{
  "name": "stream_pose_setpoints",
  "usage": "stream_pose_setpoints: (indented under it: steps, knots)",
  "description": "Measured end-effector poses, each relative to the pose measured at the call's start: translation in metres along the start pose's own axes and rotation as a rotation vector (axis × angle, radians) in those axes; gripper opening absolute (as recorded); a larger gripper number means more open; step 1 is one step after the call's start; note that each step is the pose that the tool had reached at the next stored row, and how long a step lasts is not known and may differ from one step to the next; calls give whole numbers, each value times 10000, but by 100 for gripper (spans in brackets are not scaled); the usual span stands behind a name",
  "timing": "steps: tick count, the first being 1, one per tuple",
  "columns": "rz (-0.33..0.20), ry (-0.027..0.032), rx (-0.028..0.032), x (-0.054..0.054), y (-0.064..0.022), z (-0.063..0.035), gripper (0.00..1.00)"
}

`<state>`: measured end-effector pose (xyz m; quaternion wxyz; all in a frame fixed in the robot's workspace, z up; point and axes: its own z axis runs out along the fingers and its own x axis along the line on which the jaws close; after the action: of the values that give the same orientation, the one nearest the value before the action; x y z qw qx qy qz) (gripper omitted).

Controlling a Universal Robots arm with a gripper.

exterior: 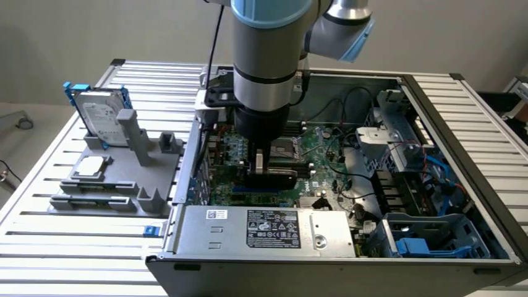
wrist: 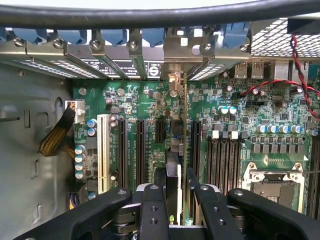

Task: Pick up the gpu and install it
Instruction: 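Insert the gpu into the slot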

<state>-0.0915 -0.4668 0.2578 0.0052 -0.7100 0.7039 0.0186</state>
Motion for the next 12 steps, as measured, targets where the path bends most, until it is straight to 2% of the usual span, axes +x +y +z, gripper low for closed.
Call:
stream_pose_setpoints:
  steps: [6, 12]
  knots:
    - [-4, -42, -12, 0, -1, 10, 27]
    - [-23, -65, -58, 0, 0, 16, 27]
